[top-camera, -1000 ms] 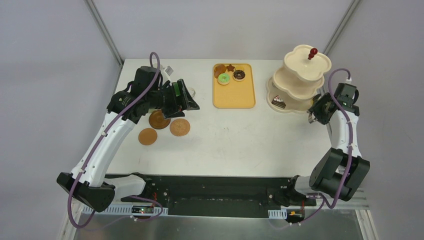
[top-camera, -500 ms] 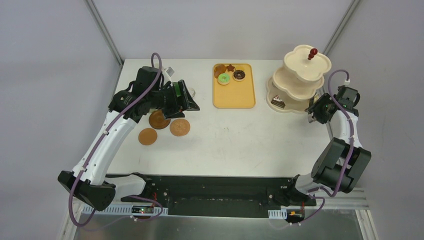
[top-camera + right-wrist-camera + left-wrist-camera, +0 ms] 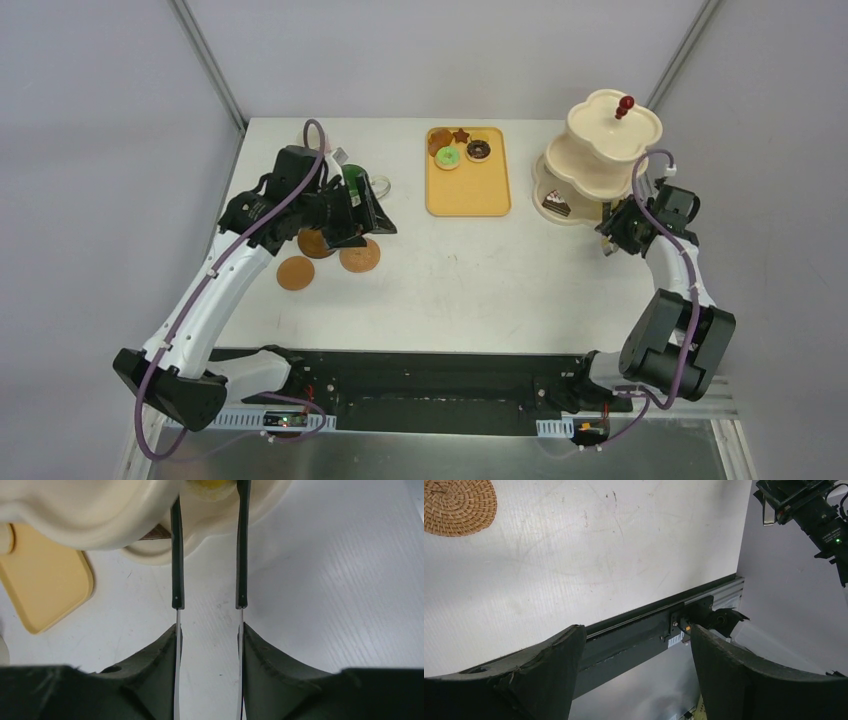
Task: Serve the afternoon tea
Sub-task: Place the desert on the desert table.
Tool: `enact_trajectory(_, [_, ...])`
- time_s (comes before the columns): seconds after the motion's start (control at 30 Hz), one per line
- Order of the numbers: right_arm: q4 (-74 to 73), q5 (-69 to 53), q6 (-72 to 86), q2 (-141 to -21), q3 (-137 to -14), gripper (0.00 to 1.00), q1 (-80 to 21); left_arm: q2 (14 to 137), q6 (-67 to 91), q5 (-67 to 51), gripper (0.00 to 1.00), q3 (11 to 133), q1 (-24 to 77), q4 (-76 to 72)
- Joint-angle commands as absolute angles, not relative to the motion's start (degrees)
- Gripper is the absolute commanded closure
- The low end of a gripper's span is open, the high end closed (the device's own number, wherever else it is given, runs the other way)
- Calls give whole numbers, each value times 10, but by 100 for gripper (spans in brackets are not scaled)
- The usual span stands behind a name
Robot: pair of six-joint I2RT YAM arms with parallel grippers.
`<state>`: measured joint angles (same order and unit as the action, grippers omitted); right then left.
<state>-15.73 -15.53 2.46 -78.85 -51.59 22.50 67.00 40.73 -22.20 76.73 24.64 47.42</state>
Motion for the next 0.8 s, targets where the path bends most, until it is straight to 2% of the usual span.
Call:
enact_trajectory(0.0, [-79, -85, -43, -754, -498, 88, 191, 637, 385, -231, 21, 760, 244, 473])
enact_trajectory(0.23, [-30, -8, -67, -790, -498, 89, 164, 605, 358, -197, 20, 756, 268, 492])
enact_trajectory(0.53, [15, 19, -102, -874, -543, 88, 145, 561, 343, -163, 20, 701, 269, 481])
enact_trajectory(0.77, [51, 57, -117, -883, -537, 86, 123, 531, 330, -144, 20, 668, 269, 471])
